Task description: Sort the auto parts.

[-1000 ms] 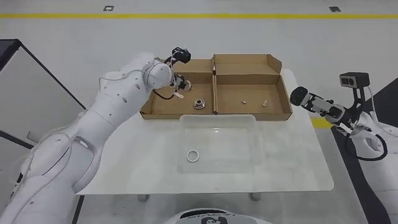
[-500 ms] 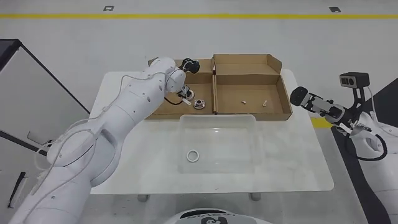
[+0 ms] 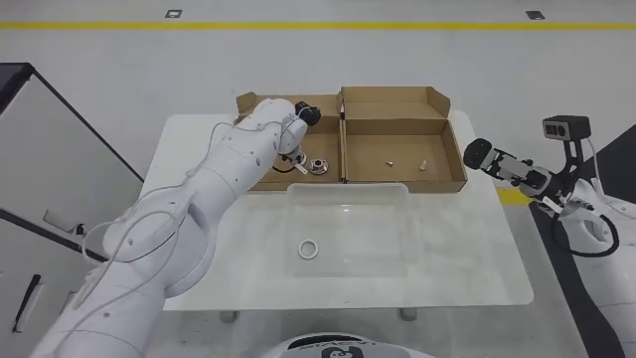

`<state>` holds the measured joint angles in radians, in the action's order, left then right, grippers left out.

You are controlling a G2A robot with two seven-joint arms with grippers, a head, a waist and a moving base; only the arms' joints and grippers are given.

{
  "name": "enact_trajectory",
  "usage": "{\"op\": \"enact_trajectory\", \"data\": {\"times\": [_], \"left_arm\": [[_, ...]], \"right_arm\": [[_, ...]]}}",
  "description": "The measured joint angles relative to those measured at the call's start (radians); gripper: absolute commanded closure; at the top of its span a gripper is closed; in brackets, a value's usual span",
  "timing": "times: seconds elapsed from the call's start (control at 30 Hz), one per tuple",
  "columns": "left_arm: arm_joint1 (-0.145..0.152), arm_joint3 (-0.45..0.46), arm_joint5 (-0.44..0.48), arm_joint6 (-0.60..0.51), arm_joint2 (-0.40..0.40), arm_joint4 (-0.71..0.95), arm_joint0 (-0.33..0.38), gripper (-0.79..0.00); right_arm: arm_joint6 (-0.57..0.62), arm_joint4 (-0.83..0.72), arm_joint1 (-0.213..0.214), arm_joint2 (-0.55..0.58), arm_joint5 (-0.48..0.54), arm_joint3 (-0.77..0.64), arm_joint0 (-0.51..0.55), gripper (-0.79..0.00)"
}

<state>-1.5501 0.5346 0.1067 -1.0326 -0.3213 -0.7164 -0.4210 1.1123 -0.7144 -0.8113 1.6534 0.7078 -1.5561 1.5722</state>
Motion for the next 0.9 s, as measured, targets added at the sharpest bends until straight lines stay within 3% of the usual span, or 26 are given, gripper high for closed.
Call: {"op": "enact_trajectory", "data": {"times": [0.33,0.37,0.43,0.5,0.6,0.7,0.9], "left_arm": [[-0.053,-0.095,0.027,0.014,0.008,-0.026,-0.003,0.000],[-0.057,-0.103,0.030,0.016,0.008,-0.027,-0.003,-0.028],[-0.065,-0.120,0.036,0.019,0.007,-0.029,-0.002,-0.286],[-0.073,-0.133,0.042,0.020,0.005,-0.031,0.000,-0.409],[-0.083,-0.149,0.051,0.023,0.002,-0.034,0.001,-0.705],[-0.092,-0.166,0.056,0.028,-0.002,-0.036,0.003,-0.782],[-0.103,-0.201,0.058,0.043,-0.014,-0.042,0.015,-0.714]], "right_arm": [[0.000,0.000,0.000,0.000,0.000,0.000,0.000,-0.785],[0.000,0.000,0.000,0.000,0.000,0.000,0.000,-0.785],[0.000,0.000,0.000,0.000,0.000,0.000,0.000,-0.785],[0.000,0.000,0.000,0.000,0.000,0.000,0.000,-0.785],[0.000,0.000,0.000,0.000,0.000,0.000,0.000,-0.785],[0.000,0.000,0.000,0.000,0.000,0.000,0.000,-0.785],[0.000,0.000,0.000,0.000,0.000,0.000,0.000,-0.785]]}}
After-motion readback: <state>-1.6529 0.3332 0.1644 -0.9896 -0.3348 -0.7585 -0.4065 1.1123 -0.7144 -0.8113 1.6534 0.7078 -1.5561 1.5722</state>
